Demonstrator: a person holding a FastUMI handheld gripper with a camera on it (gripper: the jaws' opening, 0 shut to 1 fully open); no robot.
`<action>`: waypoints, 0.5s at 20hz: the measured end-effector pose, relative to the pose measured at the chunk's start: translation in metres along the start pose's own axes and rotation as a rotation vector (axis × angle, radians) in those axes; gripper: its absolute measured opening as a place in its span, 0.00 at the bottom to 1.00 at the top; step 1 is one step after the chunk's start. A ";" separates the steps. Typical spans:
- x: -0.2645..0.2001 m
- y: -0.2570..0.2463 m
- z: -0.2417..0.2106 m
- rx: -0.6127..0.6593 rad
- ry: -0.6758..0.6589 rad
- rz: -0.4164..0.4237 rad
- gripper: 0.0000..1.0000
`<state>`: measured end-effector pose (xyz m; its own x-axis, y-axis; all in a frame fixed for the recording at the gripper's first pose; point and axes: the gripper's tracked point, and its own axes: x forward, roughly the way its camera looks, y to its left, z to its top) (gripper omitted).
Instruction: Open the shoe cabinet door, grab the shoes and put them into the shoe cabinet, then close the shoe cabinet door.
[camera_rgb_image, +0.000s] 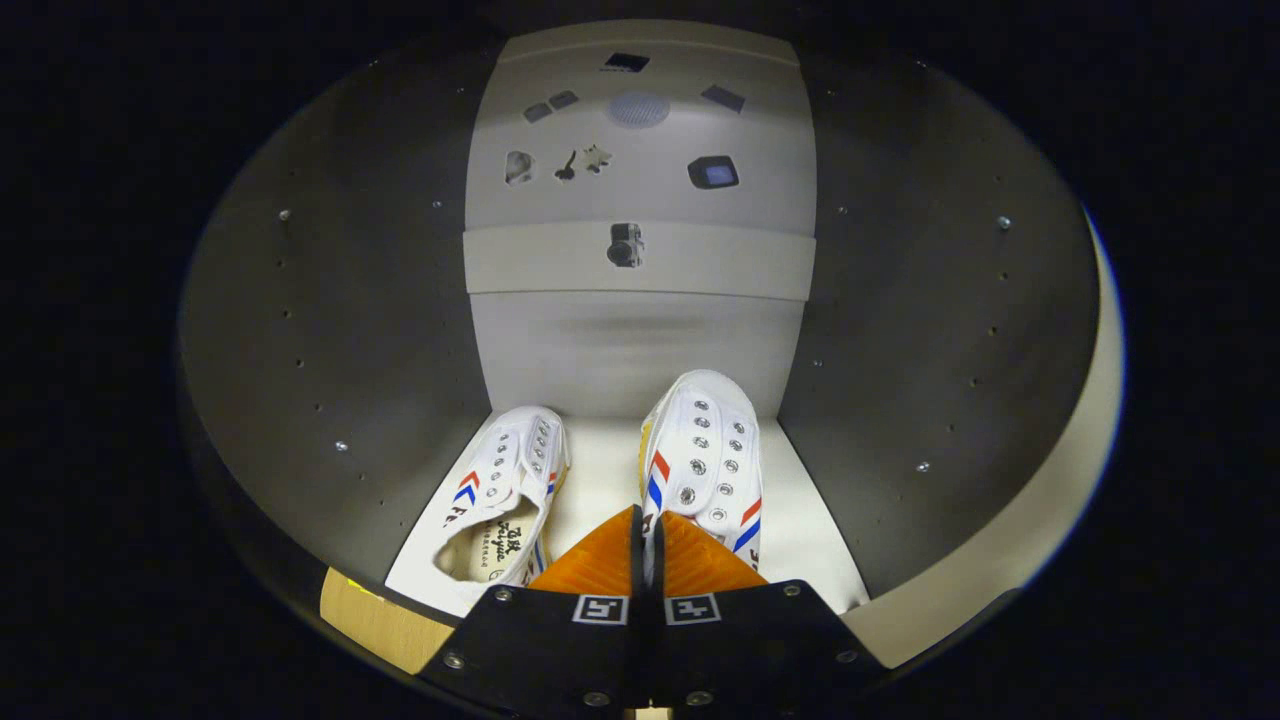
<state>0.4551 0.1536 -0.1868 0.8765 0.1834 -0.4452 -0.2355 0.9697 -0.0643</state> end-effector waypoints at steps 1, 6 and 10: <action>0.014 -0.002 -0.003 -0.017 0.024 -0.014 0.00; 0.048 0.007 -0.013 0.000 0.077 -0.007 0.02; 0.034 0.002 -0.010 -0.109 0.021 -0.069 0.29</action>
<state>0.4800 0.1601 -0.2108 0.8835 0.1122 -0.4547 -0.2203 0.9563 -0.1920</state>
